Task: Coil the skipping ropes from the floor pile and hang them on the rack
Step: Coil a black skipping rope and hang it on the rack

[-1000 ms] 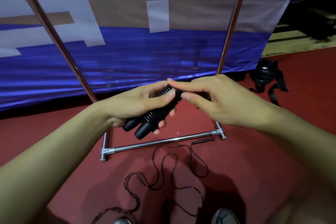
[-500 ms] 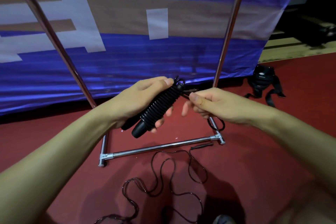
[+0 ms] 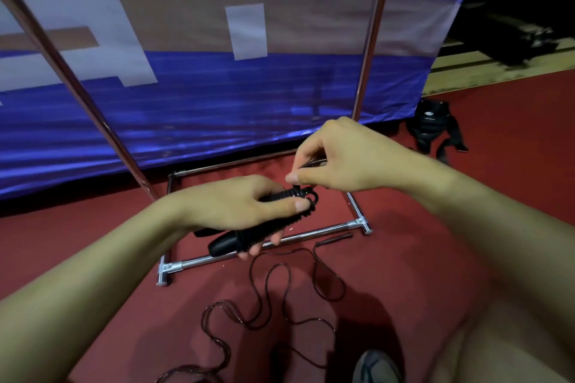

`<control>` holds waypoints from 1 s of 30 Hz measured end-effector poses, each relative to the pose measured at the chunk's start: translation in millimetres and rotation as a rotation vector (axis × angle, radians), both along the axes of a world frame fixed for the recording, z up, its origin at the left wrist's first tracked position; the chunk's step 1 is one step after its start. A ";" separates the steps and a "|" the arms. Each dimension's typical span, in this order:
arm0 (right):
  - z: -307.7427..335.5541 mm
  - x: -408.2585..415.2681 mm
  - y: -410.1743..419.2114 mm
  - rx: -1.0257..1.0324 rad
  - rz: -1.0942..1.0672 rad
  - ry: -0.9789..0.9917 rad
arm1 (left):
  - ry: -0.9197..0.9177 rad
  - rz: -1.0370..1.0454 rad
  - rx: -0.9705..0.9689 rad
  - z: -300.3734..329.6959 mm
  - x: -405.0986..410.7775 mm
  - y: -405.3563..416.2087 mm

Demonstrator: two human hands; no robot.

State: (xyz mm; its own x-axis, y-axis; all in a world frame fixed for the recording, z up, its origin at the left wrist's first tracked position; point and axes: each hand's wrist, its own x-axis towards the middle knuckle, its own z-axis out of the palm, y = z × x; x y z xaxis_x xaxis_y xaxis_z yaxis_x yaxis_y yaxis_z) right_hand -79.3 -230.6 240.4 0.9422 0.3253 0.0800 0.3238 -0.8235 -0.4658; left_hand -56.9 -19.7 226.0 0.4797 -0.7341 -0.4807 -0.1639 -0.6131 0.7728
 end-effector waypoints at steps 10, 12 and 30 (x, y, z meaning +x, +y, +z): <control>9.9 -12.3 -2.1 0.311 -0.088 0.028 | -0.040 0.085 -0.214 4.6 5.8 11.0; 12.5 -8.9 -6.7 0.579 -0.134 0.137 | -0.040 0.089 -0.267 4.9 6.3 9.7; 11.3 5.1 3.4 1.444 -0.148 0.405 | -0.001 0.194 -0.559 10.6 12.0 12.7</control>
